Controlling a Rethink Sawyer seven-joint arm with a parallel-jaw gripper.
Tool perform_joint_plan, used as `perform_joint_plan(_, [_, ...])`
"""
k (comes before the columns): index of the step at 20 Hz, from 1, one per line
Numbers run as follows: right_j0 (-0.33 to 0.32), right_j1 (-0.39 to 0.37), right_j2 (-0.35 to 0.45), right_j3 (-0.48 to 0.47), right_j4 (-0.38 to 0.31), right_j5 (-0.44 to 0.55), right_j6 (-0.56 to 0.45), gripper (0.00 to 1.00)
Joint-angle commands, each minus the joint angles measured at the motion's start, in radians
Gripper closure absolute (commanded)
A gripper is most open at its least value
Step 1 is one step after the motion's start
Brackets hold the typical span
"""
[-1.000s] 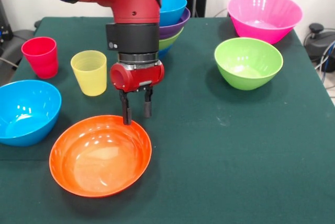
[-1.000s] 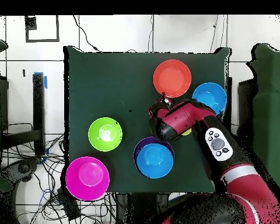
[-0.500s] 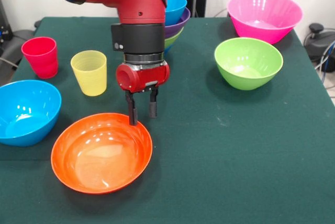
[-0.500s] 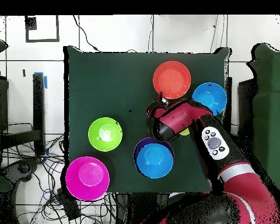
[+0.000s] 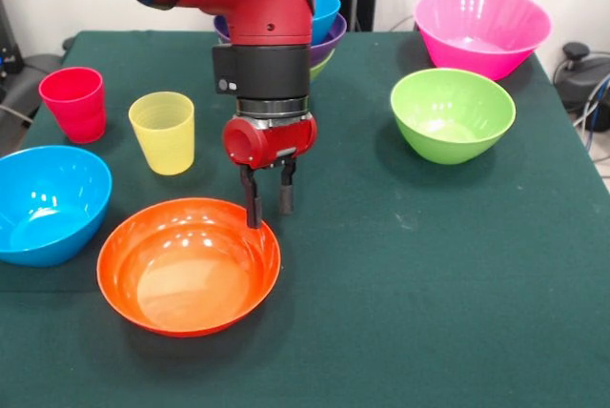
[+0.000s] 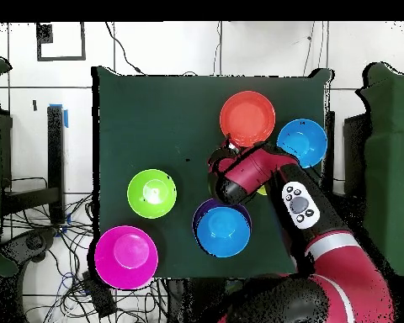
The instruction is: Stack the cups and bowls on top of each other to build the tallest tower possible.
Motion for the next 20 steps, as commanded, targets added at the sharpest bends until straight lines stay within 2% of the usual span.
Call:
perform_joint_plan(1, [0.032, 0.041, -0.032, -0.057, -0.061, 0.083, -0.140, 0.00])
perform_joint_plan(4, [0.016, 0.042, -0.015, -0.060, -0.040, 0.100, -0.168, 0.00])
perform_joint_plan(5, [0.021, -0.002, -0.009, -0.022, -0.021, 0.104, -0.162, 0.00])
perform_joint_plan(10, [0.025, -0.001, -0.025, -0.041, 0.006, 0.128, -0.121, 0.00])
perform_joint_plan(20, [0.048, 0.009, -0.080, -0.068, -0.026, 0.091, -0.050, 0.00])
